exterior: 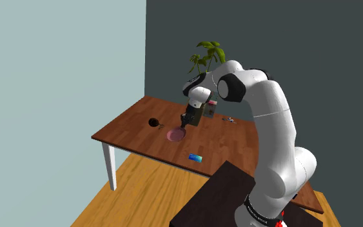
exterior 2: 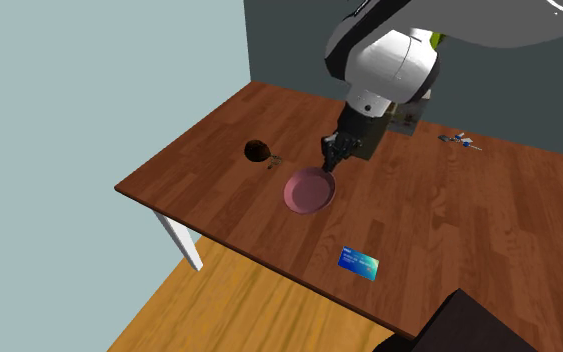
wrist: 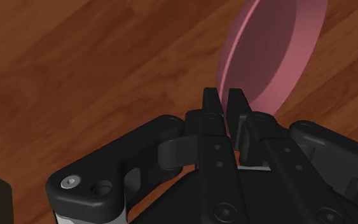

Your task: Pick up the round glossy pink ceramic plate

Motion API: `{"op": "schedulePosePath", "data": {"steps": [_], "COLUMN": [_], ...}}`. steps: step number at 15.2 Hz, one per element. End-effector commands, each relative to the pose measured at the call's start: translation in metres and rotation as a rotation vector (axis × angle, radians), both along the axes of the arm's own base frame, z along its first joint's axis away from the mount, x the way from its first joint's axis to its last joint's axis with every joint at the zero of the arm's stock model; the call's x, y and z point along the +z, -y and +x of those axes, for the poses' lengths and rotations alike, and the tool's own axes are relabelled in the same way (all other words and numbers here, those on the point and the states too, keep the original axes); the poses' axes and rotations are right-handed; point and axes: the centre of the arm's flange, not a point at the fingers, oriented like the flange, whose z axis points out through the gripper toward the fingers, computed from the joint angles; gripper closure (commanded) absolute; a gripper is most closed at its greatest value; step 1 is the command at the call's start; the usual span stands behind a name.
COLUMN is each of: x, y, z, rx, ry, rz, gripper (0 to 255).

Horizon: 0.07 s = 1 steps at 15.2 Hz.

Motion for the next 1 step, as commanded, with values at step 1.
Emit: {"op": "schedulePosePath", "data": {"steps": [1], "x": [0.0033], "y": [-0.0004], "z": [-0.0003], "rx": [0.000], "ry": [0.000], "rz": [0.000], "gripper": [255]}}
